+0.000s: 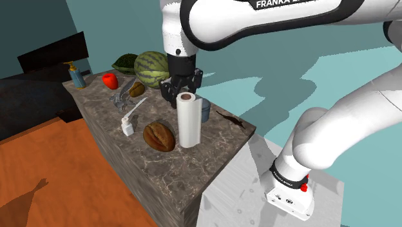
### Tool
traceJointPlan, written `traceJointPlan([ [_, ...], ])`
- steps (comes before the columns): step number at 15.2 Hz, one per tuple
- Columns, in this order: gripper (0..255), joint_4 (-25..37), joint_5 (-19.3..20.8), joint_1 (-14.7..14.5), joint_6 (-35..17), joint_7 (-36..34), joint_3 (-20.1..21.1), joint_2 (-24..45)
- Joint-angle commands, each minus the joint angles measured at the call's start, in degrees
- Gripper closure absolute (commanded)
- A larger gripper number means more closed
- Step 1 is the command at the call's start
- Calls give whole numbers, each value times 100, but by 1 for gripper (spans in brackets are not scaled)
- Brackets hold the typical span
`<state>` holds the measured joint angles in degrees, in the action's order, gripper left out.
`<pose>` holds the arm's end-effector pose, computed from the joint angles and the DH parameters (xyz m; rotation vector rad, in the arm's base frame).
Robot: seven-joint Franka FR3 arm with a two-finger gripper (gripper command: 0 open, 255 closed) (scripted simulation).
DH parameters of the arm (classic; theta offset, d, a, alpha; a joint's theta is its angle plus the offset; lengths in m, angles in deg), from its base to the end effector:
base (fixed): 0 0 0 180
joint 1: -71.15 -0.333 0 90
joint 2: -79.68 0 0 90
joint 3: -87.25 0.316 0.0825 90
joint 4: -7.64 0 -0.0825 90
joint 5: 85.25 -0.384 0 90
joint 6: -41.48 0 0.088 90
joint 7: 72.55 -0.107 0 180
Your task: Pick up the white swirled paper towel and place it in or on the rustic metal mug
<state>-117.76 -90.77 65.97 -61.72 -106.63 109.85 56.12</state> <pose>0.3766 0.2286 0.5370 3.0773 -0.2504 0.0428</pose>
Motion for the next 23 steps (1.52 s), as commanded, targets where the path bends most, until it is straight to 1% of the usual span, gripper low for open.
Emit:
traceJointPlan([
  [1,255,147,5,2,153,-6,-7,-4],
  [7,255,579,31,22,569,1,-43,13],
  [15,255,1154,388,442,820,994,-755,364],
  [23,255,2156,683,846,1115,1914,-1352,1063],
])
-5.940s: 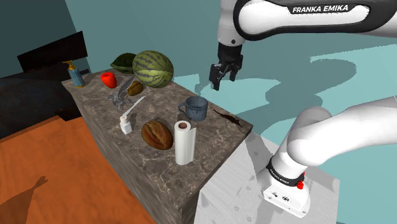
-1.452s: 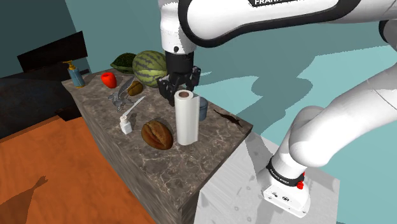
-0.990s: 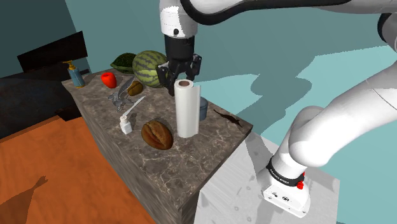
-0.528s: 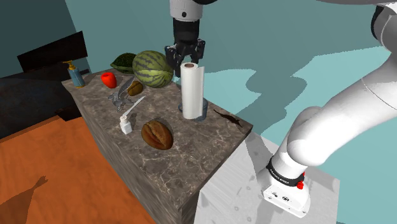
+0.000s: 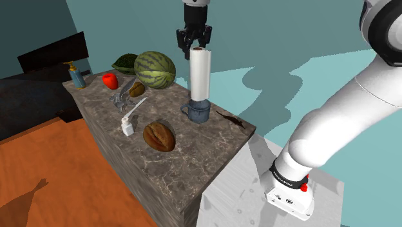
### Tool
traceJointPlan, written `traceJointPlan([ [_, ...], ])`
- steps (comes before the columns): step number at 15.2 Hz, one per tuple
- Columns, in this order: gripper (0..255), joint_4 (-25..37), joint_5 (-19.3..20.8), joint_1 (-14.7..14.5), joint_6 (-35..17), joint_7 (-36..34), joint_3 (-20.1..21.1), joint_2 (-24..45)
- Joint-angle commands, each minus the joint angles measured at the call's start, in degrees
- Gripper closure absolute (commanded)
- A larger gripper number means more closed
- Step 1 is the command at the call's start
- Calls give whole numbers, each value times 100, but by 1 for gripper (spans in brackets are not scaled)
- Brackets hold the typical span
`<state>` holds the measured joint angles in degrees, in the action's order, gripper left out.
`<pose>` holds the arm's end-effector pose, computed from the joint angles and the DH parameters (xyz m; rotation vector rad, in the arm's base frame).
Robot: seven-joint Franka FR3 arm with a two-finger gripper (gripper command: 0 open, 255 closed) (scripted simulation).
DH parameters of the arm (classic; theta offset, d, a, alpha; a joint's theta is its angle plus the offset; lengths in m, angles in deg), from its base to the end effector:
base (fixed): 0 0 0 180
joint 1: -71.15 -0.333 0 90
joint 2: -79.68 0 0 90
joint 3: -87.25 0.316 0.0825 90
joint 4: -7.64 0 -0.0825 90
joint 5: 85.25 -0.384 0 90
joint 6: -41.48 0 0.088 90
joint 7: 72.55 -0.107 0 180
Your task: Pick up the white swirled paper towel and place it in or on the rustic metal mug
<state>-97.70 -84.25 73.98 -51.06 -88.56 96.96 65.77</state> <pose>0.4767 0.0653 0.6254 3.0773 -0.2518 0.0418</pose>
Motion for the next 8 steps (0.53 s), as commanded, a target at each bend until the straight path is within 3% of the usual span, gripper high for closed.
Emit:
traceJointPlan([
  [1,255,309,59,93,94,218,-129,209],
  [8,255,1670,196,429,492,974,-545,1142],
])
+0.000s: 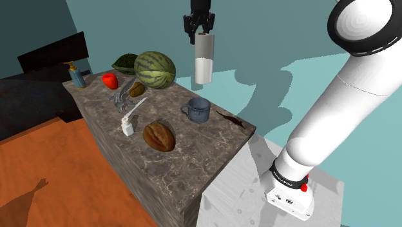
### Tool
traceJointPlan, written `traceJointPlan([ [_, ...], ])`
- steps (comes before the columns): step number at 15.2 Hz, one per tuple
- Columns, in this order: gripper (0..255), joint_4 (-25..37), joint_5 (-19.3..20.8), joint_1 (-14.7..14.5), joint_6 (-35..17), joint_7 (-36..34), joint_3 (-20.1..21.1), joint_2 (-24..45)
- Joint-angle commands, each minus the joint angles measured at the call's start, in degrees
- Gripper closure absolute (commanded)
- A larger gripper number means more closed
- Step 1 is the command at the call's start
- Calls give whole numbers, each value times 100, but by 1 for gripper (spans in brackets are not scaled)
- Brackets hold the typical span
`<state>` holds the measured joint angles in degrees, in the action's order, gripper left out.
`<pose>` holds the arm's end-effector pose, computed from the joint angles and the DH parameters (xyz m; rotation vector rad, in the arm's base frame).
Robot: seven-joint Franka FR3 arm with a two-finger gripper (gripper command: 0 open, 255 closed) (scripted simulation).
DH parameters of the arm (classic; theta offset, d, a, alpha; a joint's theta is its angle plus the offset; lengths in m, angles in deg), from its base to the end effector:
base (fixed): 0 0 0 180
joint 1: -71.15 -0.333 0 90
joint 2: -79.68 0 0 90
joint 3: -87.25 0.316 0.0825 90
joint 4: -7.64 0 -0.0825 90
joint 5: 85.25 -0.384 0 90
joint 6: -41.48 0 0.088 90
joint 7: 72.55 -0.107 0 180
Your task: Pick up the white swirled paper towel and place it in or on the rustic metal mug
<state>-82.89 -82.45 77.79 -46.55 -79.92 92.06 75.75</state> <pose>0.5294 -0.0205 0.6543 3.0778 -0.2514 0.0422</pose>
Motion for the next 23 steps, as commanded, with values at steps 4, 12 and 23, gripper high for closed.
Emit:
traceJointPlan([
  [4,255,-249,9,51,-295,100,-60,41],
  [12,255,-1021,2,54,-939,78,-65,-87],
  [23,255,-1909,8,56,-1791,39,-68,-122],
])
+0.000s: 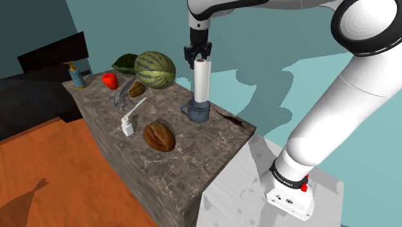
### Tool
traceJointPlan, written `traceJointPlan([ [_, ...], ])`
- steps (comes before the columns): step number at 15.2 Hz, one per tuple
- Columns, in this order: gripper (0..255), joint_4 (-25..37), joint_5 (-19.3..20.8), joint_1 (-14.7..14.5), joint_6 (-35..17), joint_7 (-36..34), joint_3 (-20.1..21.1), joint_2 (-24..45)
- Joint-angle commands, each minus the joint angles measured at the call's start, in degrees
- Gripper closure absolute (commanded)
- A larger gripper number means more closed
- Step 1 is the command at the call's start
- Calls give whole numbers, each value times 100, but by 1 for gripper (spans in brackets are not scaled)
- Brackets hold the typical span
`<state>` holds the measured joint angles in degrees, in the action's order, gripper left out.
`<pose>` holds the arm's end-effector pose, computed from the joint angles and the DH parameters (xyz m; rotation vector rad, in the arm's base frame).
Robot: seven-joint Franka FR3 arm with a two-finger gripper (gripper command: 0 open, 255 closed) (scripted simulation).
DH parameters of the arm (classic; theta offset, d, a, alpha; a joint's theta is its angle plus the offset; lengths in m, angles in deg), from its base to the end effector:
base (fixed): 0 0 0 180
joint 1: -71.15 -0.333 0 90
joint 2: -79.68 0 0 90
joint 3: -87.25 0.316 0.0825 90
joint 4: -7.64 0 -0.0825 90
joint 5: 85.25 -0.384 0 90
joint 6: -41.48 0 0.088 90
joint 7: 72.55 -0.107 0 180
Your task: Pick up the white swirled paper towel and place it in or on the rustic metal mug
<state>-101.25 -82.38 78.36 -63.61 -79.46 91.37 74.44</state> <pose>0.5357 -0.0318 0.5400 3.0769 -0.2503 0.0412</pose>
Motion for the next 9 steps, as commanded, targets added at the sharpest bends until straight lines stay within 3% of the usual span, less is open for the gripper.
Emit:
traceJointPlan([
  [1,255,-144,3,-1,-161,-11,1,14],
  [5,255,-444,11,0,-494,-30,1,48],
  [9,255,-444,11,0,-494,-30,1,48],
])
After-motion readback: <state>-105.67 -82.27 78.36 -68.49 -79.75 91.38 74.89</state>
